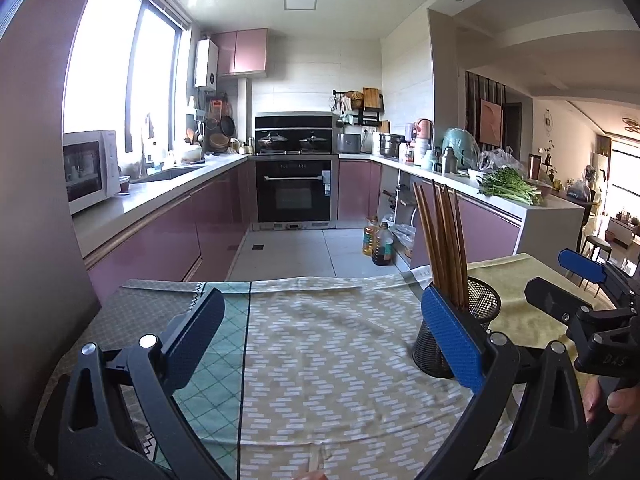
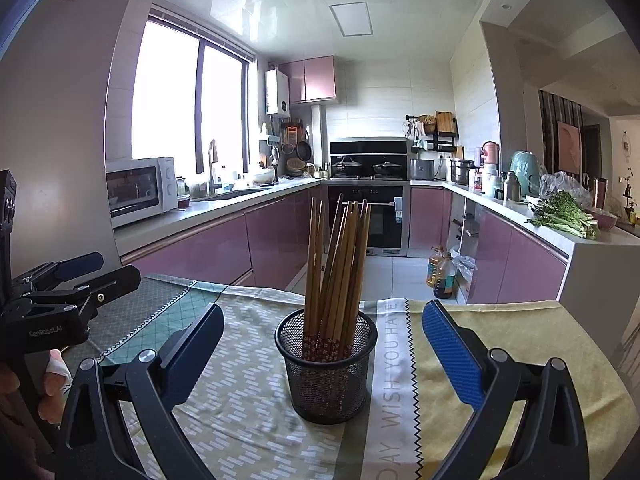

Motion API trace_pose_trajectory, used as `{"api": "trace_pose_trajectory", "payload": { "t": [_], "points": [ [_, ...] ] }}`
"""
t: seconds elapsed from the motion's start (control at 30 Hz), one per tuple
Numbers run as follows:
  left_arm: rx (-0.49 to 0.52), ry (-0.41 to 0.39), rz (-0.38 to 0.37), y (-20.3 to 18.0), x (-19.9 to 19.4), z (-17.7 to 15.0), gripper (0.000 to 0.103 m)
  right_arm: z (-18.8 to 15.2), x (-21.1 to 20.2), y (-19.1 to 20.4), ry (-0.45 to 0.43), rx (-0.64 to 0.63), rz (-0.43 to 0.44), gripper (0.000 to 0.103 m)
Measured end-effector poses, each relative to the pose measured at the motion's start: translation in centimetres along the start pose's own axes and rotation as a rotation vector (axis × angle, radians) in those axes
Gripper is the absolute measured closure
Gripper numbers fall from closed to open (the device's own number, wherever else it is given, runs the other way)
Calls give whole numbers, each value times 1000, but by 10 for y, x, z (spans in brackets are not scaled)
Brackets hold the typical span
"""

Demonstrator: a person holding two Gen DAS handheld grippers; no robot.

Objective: Organize utensils

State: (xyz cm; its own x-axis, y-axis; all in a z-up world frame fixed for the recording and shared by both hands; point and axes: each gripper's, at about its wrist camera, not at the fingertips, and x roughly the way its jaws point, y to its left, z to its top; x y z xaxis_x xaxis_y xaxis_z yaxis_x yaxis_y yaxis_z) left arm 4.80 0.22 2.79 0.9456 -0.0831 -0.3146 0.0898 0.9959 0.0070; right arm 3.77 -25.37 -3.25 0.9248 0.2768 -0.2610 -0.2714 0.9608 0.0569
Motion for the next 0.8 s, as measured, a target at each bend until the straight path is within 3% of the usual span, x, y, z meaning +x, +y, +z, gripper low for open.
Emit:
{"api": "trace_pose_trajectory", "payload": {
  "t": [0.8],
  "points": [
    [-7,-85,33,-5,-36,4,6,-2,-17,12,-43,-4,11,7]
  ]
}}
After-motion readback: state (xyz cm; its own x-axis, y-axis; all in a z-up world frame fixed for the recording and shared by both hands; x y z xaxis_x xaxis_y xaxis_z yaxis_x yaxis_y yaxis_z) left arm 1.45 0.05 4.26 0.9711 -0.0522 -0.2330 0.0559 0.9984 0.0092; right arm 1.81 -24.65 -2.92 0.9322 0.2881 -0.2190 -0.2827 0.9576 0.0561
